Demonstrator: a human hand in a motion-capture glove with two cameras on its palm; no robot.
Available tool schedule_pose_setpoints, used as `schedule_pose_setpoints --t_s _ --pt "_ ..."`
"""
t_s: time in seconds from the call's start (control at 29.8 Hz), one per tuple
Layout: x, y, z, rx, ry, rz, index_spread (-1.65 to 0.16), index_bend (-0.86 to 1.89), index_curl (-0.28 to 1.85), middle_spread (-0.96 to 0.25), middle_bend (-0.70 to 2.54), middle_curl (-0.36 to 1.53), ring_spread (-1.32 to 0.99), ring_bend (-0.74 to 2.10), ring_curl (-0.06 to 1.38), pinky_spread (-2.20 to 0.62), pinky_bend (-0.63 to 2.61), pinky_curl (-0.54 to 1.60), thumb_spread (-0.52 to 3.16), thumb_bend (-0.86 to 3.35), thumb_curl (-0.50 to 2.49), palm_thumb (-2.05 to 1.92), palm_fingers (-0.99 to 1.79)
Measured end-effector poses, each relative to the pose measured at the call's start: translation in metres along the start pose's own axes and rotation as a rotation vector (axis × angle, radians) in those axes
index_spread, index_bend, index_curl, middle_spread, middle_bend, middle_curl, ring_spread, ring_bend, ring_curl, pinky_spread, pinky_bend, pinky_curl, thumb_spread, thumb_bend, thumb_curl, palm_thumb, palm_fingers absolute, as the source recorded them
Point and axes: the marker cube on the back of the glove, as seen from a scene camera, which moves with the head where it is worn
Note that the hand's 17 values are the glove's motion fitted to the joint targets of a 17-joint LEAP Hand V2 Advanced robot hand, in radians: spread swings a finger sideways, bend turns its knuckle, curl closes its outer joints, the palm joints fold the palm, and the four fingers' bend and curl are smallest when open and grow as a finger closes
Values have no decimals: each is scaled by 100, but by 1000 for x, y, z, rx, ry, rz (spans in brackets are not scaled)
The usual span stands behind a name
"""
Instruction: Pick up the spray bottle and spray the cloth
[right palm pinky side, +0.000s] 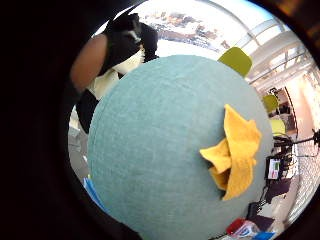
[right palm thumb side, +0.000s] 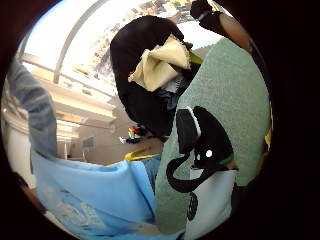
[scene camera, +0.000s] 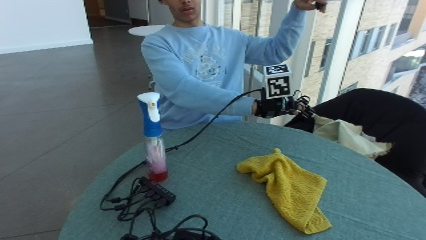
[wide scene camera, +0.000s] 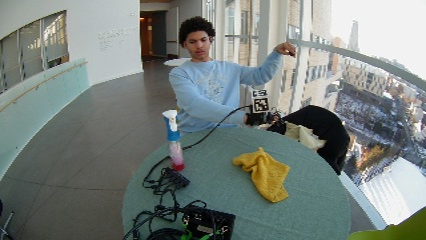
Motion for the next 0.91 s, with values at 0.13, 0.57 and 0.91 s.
schedule_pose_setpoints --t_s 0.13,0.57,0.91 --pt "6 1 1 -18 26 11 -27 23 15 -7 35 14 -4 28 13 13 27 13 61 35 13 53 61" --pt "11 13 -3 -60 64 27 -39 18 25 -9 32 23 -6 23 19 20 22 21 102 29 20 58 56" --pt "15 66 -39 -32 61 75 -39 16 27 -11 42 32 -6 31 25 21 17 22 112 22 23 59 66"
